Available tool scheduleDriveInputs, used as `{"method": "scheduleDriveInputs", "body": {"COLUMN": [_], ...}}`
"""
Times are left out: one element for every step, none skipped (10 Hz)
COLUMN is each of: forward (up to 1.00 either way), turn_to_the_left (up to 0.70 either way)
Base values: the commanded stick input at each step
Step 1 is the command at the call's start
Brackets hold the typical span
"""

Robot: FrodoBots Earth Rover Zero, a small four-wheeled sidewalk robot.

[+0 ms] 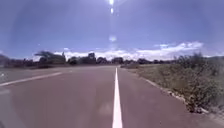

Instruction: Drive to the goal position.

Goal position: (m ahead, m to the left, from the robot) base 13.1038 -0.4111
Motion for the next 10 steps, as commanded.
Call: {"method": "scheduleDriveInputs", "body": {"forward": [0.7, 0.7, 0.7, 0.7, 0.7, 0.7, 0.7, 0.7, 0.7, 0.7], "turn_to_the_left": [0.0, 0.0, 0.0, 0.0, 0.0, 0.0, 0.0, 0.0, 0.0, 0.0]}}
